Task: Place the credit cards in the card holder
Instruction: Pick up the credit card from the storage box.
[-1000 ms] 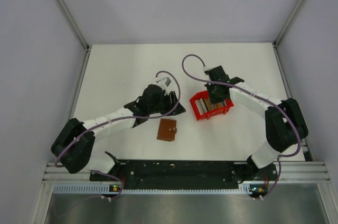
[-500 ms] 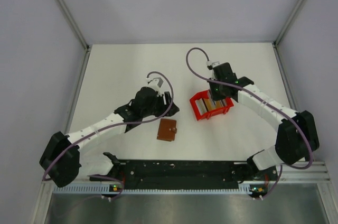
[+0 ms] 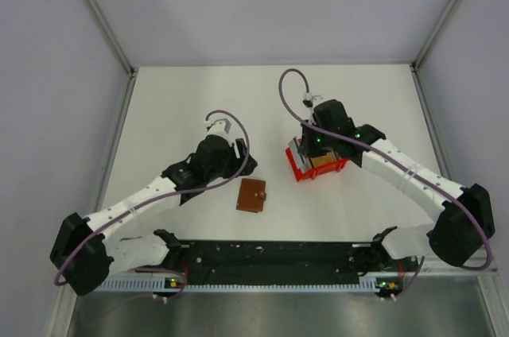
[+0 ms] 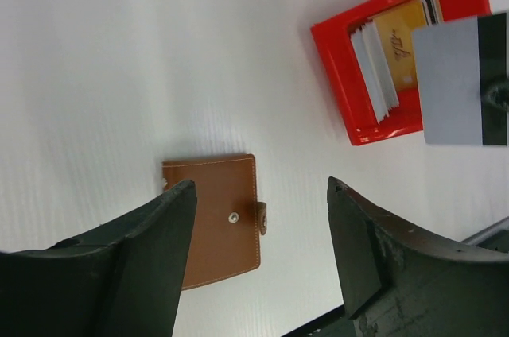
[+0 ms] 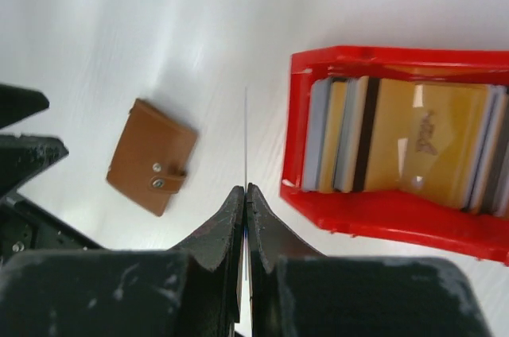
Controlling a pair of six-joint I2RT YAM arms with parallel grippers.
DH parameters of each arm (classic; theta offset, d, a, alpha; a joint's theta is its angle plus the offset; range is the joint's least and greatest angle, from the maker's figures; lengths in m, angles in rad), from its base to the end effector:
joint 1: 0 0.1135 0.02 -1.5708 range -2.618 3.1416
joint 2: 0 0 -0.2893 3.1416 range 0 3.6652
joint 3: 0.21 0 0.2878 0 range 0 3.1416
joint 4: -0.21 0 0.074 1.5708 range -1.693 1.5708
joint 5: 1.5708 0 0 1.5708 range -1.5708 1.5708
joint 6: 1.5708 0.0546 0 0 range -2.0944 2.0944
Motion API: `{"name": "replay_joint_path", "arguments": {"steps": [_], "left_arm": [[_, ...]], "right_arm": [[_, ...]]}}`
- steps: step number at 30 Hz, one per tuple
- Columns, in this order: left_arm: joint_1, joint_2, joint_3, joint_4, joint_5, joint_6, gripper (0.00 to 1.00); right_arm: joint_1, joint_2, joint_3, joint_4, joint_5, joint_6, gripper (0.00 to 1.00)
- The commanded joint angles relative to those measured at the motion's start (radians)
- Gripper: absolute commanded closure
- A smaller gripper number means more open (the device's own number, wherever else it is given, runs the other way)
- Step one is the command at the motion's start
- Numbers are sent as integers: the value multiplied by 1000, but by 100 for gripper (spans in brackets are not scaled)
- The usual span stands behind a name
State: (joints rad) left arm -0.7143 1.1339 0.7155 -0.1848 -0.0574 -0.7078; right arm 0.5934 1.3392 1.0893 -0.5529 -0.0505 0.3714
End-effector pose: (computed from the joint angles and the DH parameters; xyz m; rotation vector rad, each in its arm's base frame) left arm 0.2174 -0.1843 0.2432 -0.0269 2.2716 -0.7295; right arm 0.2724 0.1871 0.2911 -0.2944 2.4173 0.5109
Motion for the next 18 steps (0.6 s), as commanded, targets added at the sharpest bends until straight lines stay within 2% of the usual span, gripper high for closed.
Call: {"name": "replay_joint_path", "arguments": {"steps": [1,4,9,12,18], "left_arm": [[-1,-106,-14,-136,-217,-68,27],[1,-151,-21,-206,-281,-102,24],[3,-194,-25,-307,-360,-142,16],[6,-210,-27,-354,-386,-160,10],[9,-241,-40,-400,-404,-171,5]], "right_arm": [[101,-37,-71,41,10,92,100],[172,-26,-103,28,46,124,100],[322,21,-103,-34,248,185,100],[374,64,-103,-48,294,218,100],[433,141,-114,-53,396,293,100]]}}
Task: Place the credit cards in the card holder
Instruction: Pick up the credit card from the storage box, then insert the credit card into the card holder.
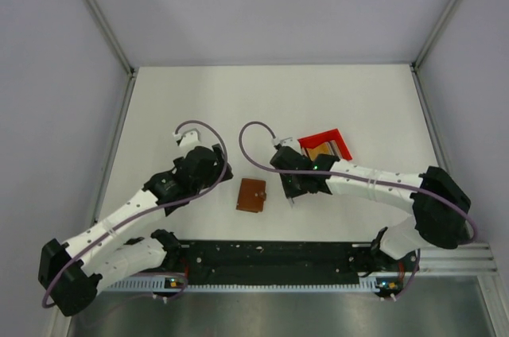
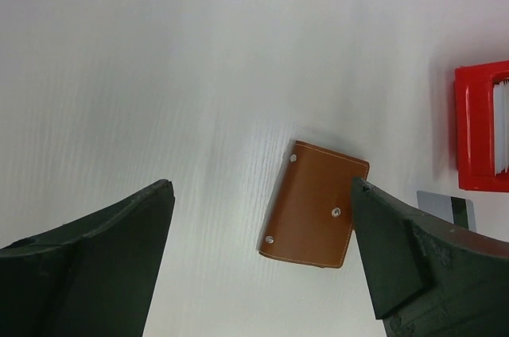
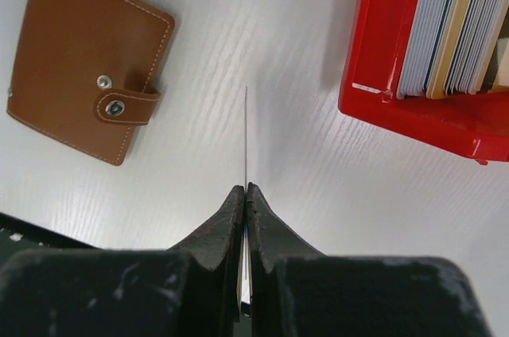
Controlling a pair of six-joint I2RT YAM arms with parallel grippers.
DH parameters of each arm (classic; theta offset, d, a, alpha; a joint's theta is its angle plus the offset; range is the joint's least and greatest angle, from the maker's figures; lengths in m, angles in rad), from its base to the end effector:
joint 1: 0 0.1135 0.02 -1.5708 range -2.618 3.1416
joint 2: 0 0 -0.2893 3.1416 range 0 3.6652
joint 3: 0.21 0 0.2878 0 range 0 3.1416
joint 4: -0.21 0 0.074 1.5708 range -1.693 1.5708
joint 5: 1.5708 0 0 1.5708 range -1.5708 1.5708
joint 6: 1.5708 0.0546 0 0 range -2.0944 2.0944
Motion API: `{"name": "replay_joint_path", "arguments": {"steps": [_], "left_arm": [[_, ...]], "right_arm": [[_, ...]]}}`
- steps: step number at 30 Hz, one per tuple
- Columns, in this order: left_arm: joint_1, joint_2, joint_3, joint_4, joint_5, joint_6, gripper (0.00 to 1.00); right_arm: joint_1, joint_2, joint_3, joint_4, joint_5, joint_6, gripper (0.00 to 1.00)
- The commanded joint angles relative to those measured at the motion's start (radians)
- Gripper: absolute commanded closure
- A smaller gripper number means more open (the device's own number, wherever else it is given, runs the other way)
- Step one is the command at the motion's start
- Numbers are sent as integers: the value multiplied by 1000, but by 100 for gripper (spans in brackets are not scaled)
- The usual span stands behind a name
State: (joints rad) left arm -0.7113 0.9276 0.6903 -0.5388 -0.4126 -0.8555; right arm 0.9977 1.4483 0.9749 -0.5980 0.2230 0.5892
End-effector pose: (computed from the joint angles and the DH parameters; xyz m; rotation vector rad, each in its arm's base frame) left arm 0.1830 -0.1288 0.2503 -0.3642 2.2611 -0.3374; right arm 0.1855 0.2652 0.2140 -0.4587 2.5838 0.2708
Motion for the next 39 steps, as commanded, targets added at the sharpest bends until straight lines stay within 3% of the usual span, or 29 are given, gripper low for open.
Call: {"name": "replay_joint_path", "arguments": {"steps": [1,12,20,30,34,37,39], "left_arm": [[6,-42,-17,-52,-55,-28,5],[7,-69,-25,-53,-72,-43,4],[9,-70,-40,-33,-55,-48,5],[9,-64,-49,-12,-38,-39,5],[9,-64,-58,-3,-29,-34,5],[9,-62,-61,3,-22,-33,5],[9,-62,-61,5,-20,-30,5]], "right_arm": [[32,44,-1,-6,130,81,100],[59,126,-4,-6,193,116,99],[65,135,2,-8,197,106,90],[73,150,22,-6,203,104,94],[71,146,33,-8,211,104,89],[71,149,42,-8,216,103,90],[71,146,51,-8,216,101,97]]}}
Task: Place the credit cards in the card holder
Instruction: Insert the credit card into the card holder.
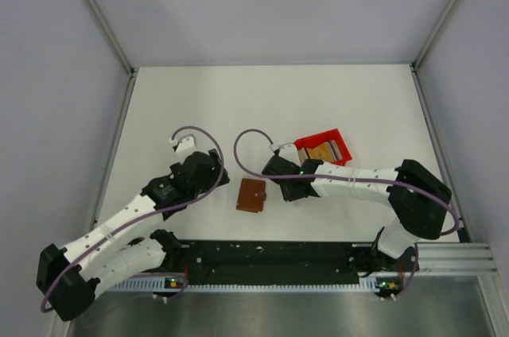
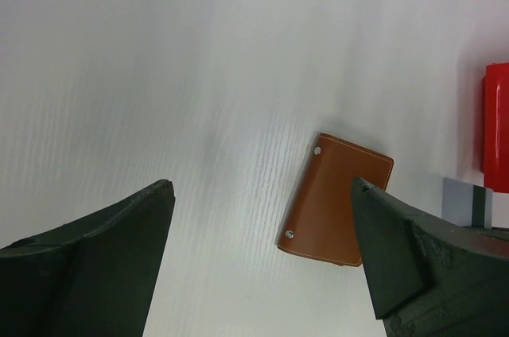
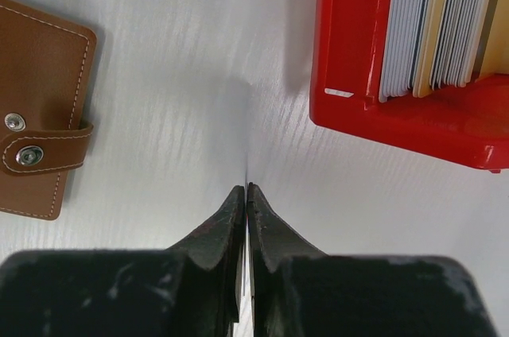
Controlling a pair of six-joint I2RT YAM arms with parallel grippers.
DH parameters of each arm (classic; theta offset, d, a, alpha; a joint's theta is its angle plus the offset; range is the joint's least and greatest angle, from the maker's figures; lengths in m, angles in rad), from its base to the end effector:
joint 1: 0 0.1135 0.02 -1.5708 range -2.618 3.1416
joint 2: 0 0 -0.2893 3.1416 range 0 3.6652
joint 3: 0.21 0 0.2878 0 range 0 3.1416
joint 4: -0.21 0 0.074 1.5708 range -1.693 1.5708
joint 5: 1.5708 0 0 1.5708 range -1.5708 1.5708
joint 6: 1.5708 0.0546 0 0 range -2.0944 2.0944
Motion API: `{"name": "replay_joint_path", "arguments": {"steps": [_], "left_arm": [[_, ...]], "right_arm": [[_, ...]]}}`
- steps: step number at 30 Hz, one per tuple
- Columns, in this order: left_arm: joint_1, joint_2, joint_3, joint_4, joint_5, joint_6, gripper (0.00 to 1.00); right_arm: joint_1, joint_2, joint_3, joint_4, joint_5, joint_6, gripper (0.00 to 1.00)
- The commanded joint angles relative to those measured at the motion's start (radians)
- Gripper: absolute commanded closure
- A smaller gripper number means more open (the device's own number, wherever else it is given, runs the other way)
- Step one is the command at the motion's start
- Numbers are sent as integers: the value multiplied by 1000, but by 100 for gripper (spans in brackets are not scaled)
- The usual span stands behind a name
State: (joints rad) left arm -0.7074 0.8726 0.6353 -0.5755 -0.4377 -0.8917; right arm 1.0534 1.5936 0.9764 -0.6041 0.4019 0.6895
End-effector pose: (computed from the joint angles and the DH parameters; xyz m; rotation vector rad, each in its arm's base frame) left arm 0.1721 -0.1167 0.2376 -0.4141 2.2696 -0.3000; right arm 0.1835 0.2792 0.1720 -0.3805 2.5875 0.0104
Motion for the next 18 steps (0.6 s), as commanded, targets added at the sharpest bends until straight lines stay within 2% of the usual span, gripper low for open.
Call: {"name": "replay_joint_path", "arguments": {"steps": [1,7,11,18], "left_arm": [[5,-7,-8,42,5,10,5],[3,-4,-20,36,14,19,2],[6,-7,-37,14,14,4,2],[9,-9,-55,-9,37,-18,2]], "right_arm": [[17,-1,56,-2,38,1,100],[17,-73,79,0,23,19,100],[16,-113,102,47,-50,30,100],[16,-40,156,204,-172,100,100]]}}
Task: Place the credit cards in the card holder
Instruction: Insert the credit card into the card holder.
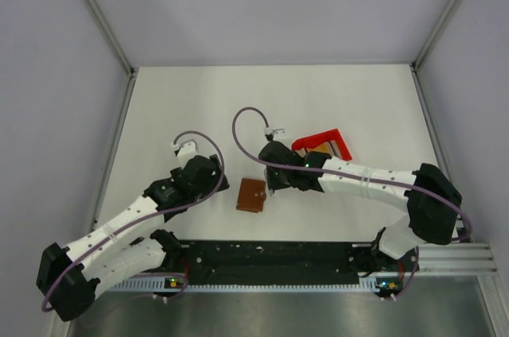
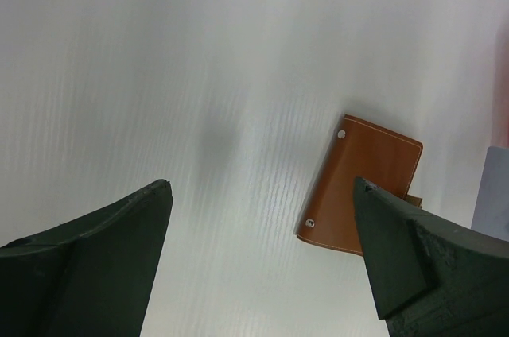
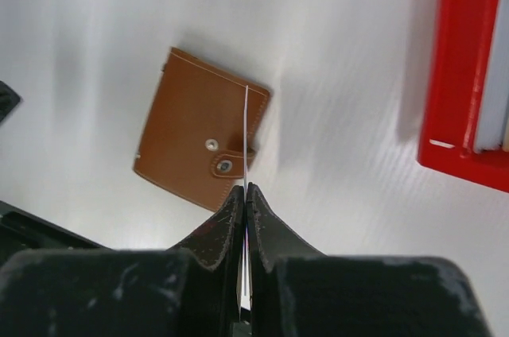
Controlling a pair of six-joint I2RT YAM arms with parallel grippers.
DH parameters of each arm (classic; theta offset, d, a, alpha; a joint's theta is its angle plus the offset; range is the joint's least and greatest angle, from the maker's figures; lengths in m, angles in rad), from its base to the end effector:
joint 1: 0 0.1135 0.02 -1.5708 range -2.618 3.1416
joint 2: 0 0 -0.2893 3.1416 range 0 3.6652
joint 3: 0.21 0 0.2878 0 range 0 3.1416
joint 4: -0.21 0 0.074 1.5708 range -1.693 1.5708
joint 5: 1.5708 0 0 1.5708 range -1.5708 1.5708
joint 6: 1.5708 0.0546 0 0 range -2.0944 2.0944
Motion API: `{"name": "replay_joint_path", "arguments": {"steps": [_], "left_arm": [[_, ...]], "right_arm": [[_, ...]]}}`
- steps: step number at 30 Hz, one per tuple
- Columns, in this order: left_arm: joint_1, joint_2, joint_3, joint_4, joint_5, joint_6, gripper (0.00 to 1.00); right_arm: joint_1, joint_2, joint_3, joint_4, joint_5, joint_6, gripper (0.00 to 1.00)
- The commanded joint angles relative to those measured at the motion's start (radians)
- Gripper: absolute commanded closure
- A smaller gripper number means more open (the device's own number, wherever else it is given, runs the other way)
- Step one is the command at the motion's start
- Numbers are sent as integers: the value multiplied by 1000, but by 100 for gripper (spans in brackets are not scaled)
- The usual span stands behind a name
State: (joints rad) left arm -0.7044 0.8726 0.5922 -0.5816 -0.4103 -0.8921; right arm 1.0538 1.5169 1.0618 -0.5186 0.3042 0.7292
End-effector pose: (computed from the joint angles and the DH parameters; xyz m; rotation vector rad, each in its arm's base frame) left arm 0.1679 -0.1141 0.2207 -0.4006 2.3240 -0.2816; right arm 0.1894 0.3001 0.2283 -0.2891 2.4997 0.3598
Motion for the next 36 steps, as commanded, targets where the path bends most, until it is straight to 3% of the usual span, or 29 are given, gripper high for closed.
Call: {"name": "replay_joint_path", "arguments": {"steps": [1,9,19,23,29,32,36], "left_arm": [[8,-11,-15,-6,11,-19,2],[11,-14,-29,-18,25,-24,2],[10,43,-35,113,146,102,4],[11,120,-31,181,252,143,24],[11,210,-11,224,329,148,88],[10,229,-22,261,360,162,100],[11,265,-45,305,390,168,100]], "right_arm": [[17,55,85,124,-80,71,100],[38,147,150,141,-96,104,100],[38,143,69,124,-44,115,100],[37,108,33,118,-16,113,100],[11,69,-23,112,-20,125,100],[3,45,-49,114,-20,133,100],[-8,34,-69,126,-39,144,100]]}}
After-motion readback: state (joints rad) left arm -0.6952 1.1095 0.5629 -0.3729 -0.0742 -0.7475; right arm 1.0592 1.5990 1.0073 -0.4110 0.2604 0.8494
